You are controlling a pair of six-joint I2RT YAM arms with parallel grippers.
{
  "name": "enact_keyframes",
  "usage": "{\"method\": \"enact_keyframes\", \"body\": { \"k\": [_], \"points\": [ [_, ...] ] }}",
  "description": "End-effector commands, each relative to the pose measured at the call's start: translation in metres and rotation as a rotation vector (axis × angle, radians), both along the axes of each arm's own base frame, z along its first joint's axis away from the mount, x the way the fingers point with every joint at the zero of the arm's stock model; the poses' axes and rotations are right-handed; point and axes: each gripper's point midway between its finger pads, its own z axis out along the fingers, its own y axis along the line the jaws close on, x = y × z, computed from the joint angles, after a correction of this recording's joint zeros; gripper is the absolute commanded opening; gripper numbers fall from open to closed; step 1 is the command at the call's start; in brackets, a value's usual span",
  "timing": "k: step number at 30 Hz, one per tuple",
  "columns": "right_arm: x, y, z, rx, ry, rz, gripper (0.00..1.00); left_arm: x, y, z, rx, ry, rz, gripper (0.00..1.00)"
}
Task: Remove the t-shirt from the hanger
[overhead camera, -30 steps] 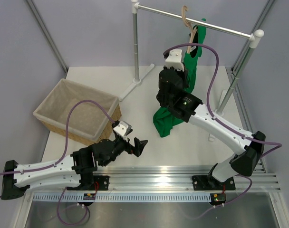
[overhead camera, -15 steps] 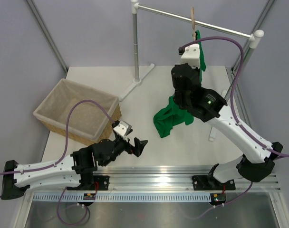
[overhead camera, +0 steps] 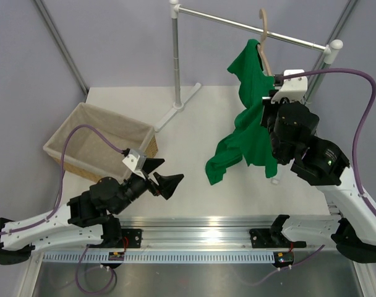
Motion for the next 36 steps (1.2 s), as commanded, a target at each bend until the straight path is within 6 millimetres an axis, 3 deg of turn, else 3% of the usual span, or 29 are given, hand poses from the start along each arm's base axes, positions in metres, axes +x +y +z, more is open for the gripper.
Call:
{"method": "enact_keyframes", "body": {
  "k": [1,8,9,11,12,17,19,21,22,23,28,31,36],
  "points": [
    [0.004,0.0,0.026,0.01,-0.109,0.01,0.0,-0.004,0.004,0.013,-0.036,0.006,-0.007,0.99],
    [0.004,0.003,0.028,-0.016,-0.133,0.046,0.0,-0.001,0.008,0.009,-0.021,0.007,0.013,0.99],
    [0.001,0.019,0.026,0.006,-0.125,0.148,0.0,-0.001,0.009,0.013,-0.024,0.002,0.014,0.99],
    [-0.007,0.032,0.008,-0.011,-0.076,0.261,0.0,-0.002,0.012,0.019,-0.022,-0.008,0.011,0.99],
    [-0.019,0.044,0.007,0.018,-0.071,0.373,0.0,-0.004,0.014,0.032,-0.045,-0.018,0.005,0.99],
    [-0.067,0.091,-0.041,0.027,0.072,0.773,0.0,-0.022,0.026,0.08,-0.133,-0.058,-0.078,0.99],
    [-0.08,0.102,-0.053,0.036,0.109,0.862,0.0,-0.034,0.028,0.104,-0.163,-0.092,-0.147,0.99],
    [-0.101,0.114,-0.064,0.063,0.13,0.99,0.0,-0.041,0.029,0.109,-0.119,-0.116,-0.192,0.99],
    [-0.106,0.118,-0.073,0.069,0.147,1.022,0.0,-0.046,0.035,0.126,-0.133,-0.137,-0.205,0.99],
    [-0.12,0.121,-0.069,0.1,0.14,1.089,0.0,-0.046,0.038,0.121,-0.079,-0.149,-0.21,0.99],
    [-0.166,0.132,-0.072,0.197,0.142,1.323,0.0,-0.047,0.058,0.138,-0.074,-0.237,-0.189,0.99],
    [-0.176,0.134,-0.075,0.218,0.146,1.374,0.0,-0.065,0.05,0.139,-0.062,-0.257,-0.302,0.98],
    [-0.201,0.121,-0.051,0.293,0.018,1.446,0.0,-0.083,0.05,0.142,-0.066,-0.252,-0.403,0.95]
  ]
}}
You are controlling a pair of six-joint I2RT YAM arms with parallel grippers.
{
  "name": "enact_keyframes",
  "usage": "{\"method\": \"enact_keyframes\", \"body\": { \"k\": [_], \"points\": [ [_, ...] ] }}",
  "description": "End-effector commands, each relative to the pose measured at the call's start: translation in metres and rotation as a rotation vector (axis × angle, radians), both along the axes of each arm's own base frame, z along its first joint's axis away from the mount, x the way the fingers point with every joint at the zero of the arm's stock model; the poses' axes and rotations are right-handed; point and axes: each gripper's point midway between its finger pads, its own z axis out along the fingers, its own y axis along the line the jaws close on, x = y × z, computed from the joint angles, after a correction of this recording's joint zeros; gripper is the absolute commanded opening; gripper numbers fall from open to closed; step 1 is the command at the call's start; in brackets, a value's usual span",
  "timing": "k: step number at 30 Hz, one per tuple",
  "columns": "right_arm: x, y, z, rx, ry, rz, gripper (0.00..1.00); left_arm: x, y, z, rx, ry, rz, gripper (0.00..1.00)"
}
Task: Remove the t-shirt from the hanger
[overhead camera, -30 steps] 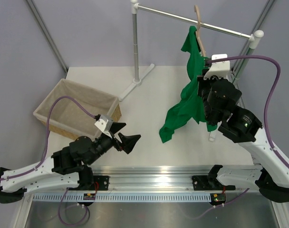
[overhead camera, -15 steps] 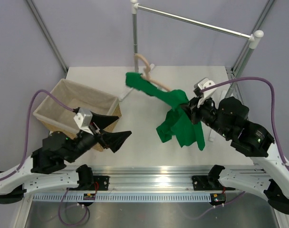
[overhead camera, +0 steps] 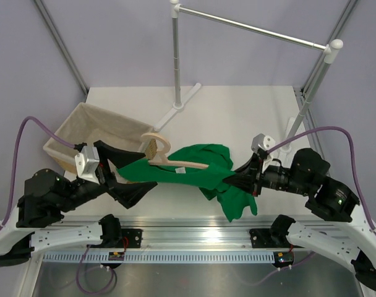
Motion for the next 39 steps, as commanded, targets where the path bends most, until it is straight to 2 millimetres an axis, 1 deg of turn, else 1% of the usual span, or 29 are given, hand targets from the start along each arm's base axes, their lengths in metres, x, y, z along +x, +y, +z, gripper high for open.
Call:
{"method": "enact_keyframes", "body": {
  "k": [1,3,4,6,7,8,9,10,12,13,14,16,17,18,19,20,21,24,26,29,33,35,36,38,39],
  "points": [
    [-0.042,-0.006,0.06,0.238,-0.109,0.166,0.0,-0.023,0.004,0.014,-0.017,-0.044,-0.117,0.97],
    [-0.054,-0.013,0.07,0.273,-0.133,0.2,0.0,-0.024,0.007,0.016,-0.029,-0.046,-0.119,0.98],
    [-0.064,-0.019,0.076,0.293,-0.146,0.227,0.0,-0.026,0.01,0.021,-0.053,-0.057,-0.121,0.99],
    [-0.07,-0.024,0.08,0.296,-0.149,0.235,0.0,-0.03,0.011,0.028,-0.078,-0.078,-0.14,0.99],
    [-0.07,-0.024,0.08,0.289,-0.146,0.233,0.0,-0.03,0.012,0.036,-0.103,-0.095,-0.139,0.99],
    [-0.07,-0.024,0.078,0.28,-0.139,0.233,0.0,-0.034,0.01,0.039,-0.11,-0.108,-0.166,0.99],
    [-0.07,-0.023,0.075,0.266,-0.126,0.235,0.0,-0.04,0.009,0.047,-0.124,-0.131,-0.199,0.99],
    [-0.069,-0.019,0.071,0.249,-0.106,0.249,0.0,-0.043,0.007,0.051,-0.128,-0.139,-0.214,0.99],
    [-0.067,-0.013,0.065,0.231,-0.079,0.266,0.0,-0.046,-0.006,0.052,-0.102,-0.144,-0.252,0.99],
    [-0.066,-0.009,0.062,0.221,-0.061,0.276,0.0,-0.047,-0.009,0.056,-0.102,-0.144,-0.263,0.99],
    [-0.065,-0.007,0.063,0.228,-0.063,0.279,0.0,-0.047,-0.021,0.053,-0.074,-0.136,-0.284,0.99],
    [-0.065,-0.003,0.06,0.233,-0.054,0.293,0.0,-0.047,-0.031,0.053,-0.059,-0.134,-0.304,0.97],
    [-0.065,-0.002,0.062,0.245,-0.062,0.297,0.0,-0.049,-0.04,0.049,-0.041,-0.13,-0.329,0.95],
    [-0.065,-0.001,0.06,0.244,-0.059,0.298,0.0,-0.049,-0.042,0.05,-0.047,-0.135,-0.335,0.93],
    [-0.064,-0.001,0.06,0.248,-0.058,0.295,0.0,-0.05,-0.046,0.047,-0.042,-0.132,-0.345,0.89],
    [-0.063,0.0,0.061,0.254,-0.061,0.294,0.0,-0.053,-0.049,0.045,-0.038,-0.134,-0.366,0.86],
    [-0.062,0.0,0.06,0.254,-0.059,0.288,0.0,-0.053,-0.051,0.044,-0.04,-0.133,-0.371,0.82],
    [-0.059,0.001,0.061,0.266,-0.061,0.275,0.0,-0.055,-0.056,0.038,-0.023,-0.129,-0.392,0.75],
    [-0.058,0.001,0.061,0.267,-0.061,0.27,0.0,-0.055,-0.057,0.035,-0.018,-0.13,-0.391,0.66],
    [-0.057,0.0,0.06,0.266,-0.066,0.263,0.0,-0.054,-0.054,0.037,-0.025,-0.13,-0.379,0.56],
    [-0.057,-0.001,0.06,0.265,-0.068,0.257,0.0,-0.052,-0.043,0.043,-0.057,-0.133,-0.35,0.55],
    [-0.057,-0.001,0.059,0.263,-0.066,0.253,0.0,-0.051,-0.039,0.046,-0.074,-0.133,-0.337,0.52],
    [-0.055,0.0,0.058,0.26,-0.061,0.25,0.0,-0.051,-0.037,0.049,-0.089,-0.135,-0.332,0.47],
    [-0.055,0.002,0.057,0.259,-0.056,0.251,0.0,-0.051,-0.036,0.05,-0.103,-0.132,-0.331,0.44],
    [-0.055,0.003,0.056,0.257,-0.046,0.257,0.0,-0.052,-0.036,0.049,-0.103,-0.13,-0.334,0.39]
  ]
}}
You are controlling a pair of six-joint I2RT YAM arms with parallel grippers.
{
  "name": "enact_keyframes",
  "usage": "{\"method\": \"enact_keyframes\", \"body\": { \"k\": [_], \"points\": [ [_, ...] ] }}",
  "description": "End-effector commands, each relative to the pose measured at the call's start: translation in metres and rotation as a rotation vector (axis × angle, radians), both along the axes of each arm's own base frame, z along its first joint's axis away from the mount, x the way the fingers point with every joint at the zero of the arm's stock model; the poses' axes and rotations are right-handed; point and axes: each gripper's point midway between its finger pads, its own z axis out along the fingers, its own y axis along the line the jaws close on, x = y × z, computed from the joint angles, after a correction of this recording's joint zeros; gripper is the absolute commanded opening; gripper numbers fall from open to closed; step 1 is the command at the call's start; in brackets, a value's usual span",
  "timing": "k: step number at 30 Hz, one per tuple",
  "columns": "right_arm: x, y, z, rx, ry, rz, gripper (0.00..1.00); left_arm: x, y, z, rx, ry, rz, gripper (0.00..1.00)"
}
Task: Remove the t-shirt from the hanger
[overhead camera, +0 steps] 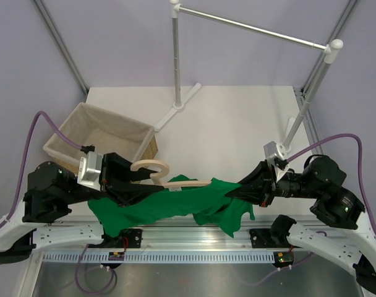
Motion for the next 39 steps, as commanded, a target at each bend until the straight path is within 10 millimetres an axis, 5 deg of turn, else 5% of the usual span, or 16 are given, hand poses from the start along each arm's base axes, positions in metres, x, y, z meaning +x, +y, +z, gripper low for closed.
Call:
{"method": "enact_keyframes", "body": {
  "k": [1,7,8,10,17,18,20,22,29,33,39],
  "points": [
    [0.0,0.002,0.022,0.078,-0.041,0.006,0.0,-0.002,0.003,0.015,-0.069,-0.006,-0.005,0.36],
    [0.0,0.005,0.021,0.083,-0.031,0.017,0.0,-0.003,-0.003,0.01,-0.05,0.002,-0.018,0.37],
    [0.001,0.005,0.02,0.081,-0.029,0.015,0.0,-0.003,-0.003,0.011,-0.052,-0.001,-0.017,0.33],
    [0.0,0.005,0.02,0.081,-0.029,0.018,0.0,-0.002,-0.001,0.013,-0.058,-0.003,-0.01,0.02],
    [0.014,0.006,0.022,0.082,-0.018,-0.058,0.03,0.005,0.001,0.016,-0.072,0.018,0.027,0.0],
    [0.017,0.006,0.021,0.076,-0.011,-0.072,0.06,0.007,0.002,0.016,-0.075,0.021,0.041,0.0],
    [0.024,0.007,0.019,0.066,-0.009,-0.106,0.41,0.011,0.003,0.015,-0.076,0.03,0.063,0.0],
    [0.029,0.006,0.014,0.047,-0.006,-0.136,0.56,0.015,0.007,0.016,-0.082,0.039,0.093,0.0],
    [0.032,-0.002,-0.009,0.016,0.003,-0.176,0.77,0.015,0.029,0.024,-0.135,0.049,0.127,0.0],
    [0.043,-0.001,-0.021,0.002,0.03,-0.231,0.77,0.018,0.038,0.024,-0.148,0.073,0.154,0.0],
    [0.055,0.013,-0.044,-0.04,0.065,-0.239,0.46,0.015,0.043,0.028,-0.17,0.092,0.146,0.0]
  ]
}}
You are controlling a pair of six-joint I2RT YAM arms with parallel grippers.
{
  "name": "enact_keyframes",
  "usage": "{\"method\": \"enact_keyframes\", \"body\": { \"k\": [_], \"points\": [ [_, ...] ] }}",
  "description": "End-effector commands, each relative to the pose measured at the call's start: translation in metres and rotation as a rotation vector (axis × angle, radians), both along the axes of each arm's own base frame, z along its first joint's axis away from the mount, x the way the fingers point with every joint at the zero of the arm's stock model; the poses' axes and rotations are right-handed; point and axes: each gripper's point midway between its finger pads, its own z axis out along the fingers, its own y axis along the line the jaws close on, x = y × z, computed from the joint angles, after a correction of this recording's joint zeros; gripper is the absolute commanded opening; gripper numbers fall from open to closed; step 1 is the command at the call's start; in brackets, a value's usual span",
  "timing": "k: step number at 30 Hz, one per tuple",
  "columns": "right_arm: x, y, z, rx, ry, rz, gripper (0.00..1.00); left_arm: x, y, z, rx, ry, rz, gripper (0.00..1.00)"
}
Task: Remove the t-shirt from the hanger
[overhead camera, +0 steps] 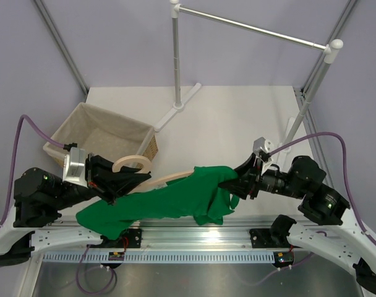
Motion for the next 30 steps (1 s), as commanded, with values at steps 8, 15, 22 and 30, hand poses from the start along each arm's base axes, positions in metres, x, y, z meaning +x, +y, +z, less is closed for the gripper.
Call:
{"method": "enact_keyframes", "body": {
  "k": [8,15,22,30],
  "points": [
    [0.035,-0.008,-0.013,0.012,0.027,-0.204,0.0,0.004,0.036,0.02,-0.12,0.027,0.075,0.0],
    [0.074,-0.046,0.0,0.101,0.138,-0.551,0.0,0.006,0.07,0.022,-0.179,0.055,0.132,0.0],
    [0.08,-0.056,0.008,0.189,0.177,-0.624,0.0,0.006,0.09,0.026,-0.225,0.079,0.162,0.0],
    [0.079,-0.022,-0.012,0.141,0.228,-0.51,0.0,0.013,0.083,0.042,-0.282,0.054,0.186,0.0]
  ]
}}
